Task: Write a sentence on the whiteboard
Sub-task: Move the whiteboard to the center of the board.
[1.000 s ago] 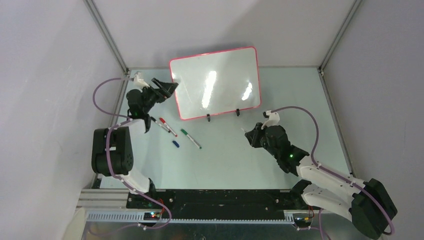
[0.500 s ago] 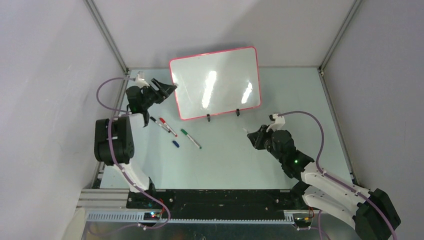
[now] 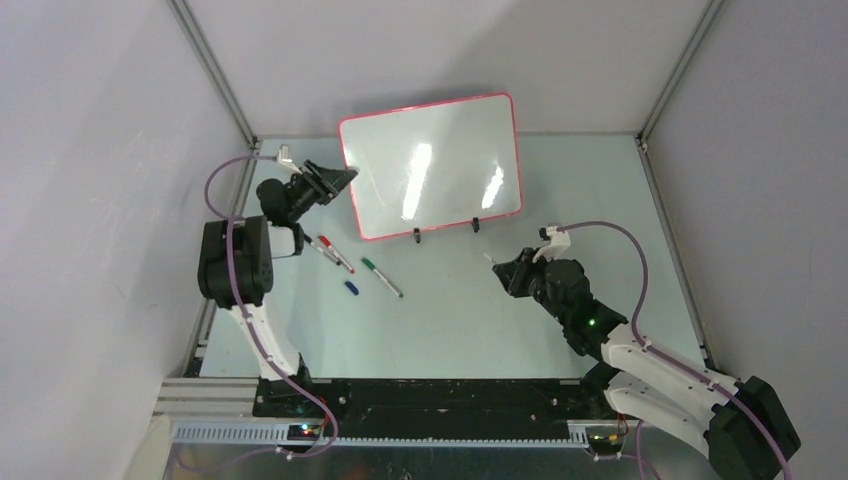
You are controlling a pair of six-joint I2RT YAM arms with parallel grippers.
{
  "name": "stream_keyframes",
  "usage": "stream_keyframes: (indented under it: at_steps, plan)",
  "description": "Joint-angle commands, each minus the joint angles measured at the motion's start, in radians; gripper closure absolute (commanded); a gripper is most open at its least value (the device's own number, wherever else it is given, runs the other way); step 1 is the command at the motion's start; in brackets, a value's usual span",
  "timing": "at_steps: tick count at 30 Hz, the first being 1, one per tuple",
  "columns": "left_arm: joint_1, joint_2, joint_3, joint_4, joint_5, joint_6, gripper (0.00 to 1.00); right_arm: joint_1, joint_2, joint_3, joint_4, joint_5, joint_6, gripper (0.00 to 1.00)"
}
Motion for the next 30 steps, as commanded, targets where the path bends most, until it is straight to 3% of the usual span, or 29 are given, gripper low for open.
stream_keyframes:
  at_steps: [1,5,11,16,30]
  plan:
    - [-0.006,0.058,0.054,0.133,0.057,-0.088,0.43,-0.008,0.008,0.004,0.054,-0.014,-0.012,1.0]
    - [-0.008,0.076,0.064,0.146,0.065,-0.106,0.5,-0.013,0.006,0.004,0.053,-0.022,-0.009,1.0]
    - [-0.01,0.088,0.067,0.162,0.098,-0.11,0.73,-0.015,0.01,0.004,0.055,-0.037,-0.002,1.0]
    - [-0.012,0.108,0.068,0.182,0.128,-0.128,0.75,-0.017,0.01,0.004,0.054,-0.047,0.003,1.0]
    - [0.007,0.124,0.064,0.337,0.29,-0.271,0.98,-0.019,0.004,0.004,0.047,-0.032,0.0,1.0]
